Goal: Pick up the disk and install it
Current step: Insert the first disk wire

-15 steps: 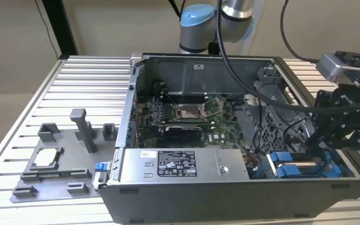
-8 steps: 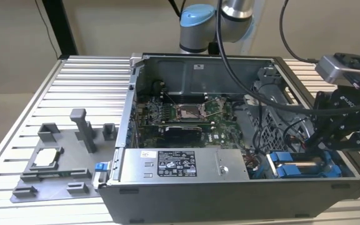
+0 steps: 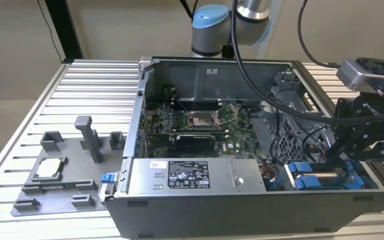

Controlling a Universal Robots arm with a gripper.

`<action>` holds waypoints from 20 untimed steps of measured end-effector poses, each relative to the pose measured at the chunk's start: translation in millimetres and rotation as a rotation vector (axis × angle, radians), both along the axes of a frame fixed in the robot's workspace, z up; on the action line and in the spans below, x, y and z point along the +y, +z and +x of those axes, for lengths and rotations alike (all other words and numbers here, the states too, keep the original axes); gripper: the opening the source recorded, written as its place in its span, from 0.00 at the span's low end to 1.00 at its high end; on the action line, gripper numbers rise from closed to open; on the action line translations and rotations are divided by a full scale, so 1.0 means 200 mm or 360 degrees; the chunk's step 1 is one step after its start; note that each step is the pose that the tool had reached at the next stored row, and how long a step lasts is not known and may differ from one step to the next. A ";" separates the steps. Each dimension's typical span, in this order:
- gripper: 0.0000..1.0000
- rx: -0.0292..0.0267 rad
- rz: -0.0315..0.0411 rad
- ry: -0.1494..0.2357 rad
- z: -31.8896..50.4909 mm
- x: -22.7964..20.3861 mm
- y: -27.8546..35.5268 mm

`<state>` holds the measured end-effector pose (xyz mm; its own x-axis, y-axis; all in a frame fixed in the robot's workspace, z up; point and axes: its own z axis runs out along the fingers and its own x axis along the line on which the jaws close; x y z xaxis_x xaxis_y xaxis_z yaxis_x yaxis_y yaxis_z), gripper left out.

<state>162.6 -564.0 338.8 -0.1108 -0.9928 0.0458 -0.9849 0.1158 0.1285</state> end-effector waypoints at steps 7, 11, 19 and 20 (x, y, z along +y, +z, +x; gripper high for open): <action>0.00 -0.00001 0.0000 0.0013 0.001 0.000 -0.009; 0.00 0.00000 0.0000 0.0017 0.001 -0.001 -0.011; 0.00 0.00005 0.0000 0.0022 0.001 -0.010 -0.011; 0.00 0.00008 0.0000 0.0023 0.001 -0.012 -0.011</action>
<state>162.8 -566.3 336.5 -0.0964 -0.9943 0.0458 -0.9864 0.1016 0.1290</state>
